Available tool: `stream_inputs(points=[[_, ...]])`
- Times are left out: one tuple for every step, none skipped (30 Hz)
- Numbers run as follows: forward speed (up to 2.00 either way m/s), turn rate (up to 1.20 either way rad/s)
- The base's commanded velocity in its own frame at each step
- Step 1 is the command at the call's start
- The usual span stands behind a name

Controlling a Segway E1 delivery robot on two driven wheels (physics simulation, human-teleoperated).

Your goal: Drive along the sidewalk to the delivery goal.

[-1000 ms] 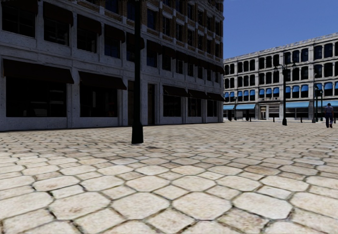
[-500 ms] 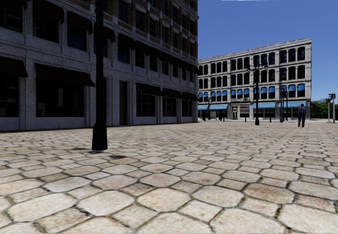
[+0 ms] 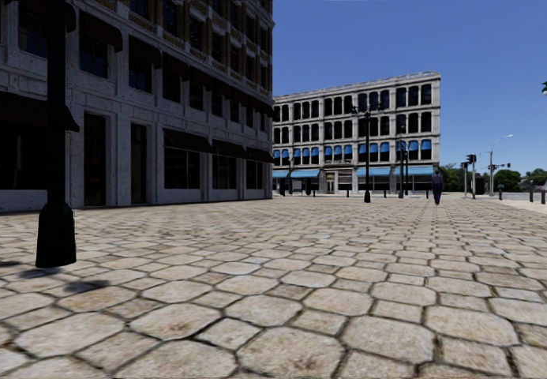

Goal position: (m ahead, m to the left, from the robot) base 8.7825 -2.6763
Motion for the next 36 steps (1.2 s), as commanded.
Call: stream_inputs(points=[[2.00,-0.43],[2.00,-0.43],[2.00,-0.43],[2.00,-0.42],[2.00,-0.42],[2.00,-0.28],[2.00,-0.16],[2.00,-0.12],[2.00,-0.11],[2.00,-0.11],[2.00,-0.11],[2.00,-0.11],[2.00,-0.12],[2.00,-0.12],[2.00,-0.12],[2.00,-0.16],[2.00,-0.25],[2.00,-0.25],[2.00,-0.36],[2.00,-0.39],[2.00,-0.39],[2.00,-0.40],[2.00,-0.40],[2.00,-0.40],[2.00,-0.40],[2.00,-0.40],[2.00,-0.40],[2.00,-0.40],[2.00,-0.40],[2.00,-0.40],[2.00,-0.40],[2.00,-0.40],[2.00,-0.40],[2.00,-0.40],[2.00,-0.40],[2.00,-0.40]])
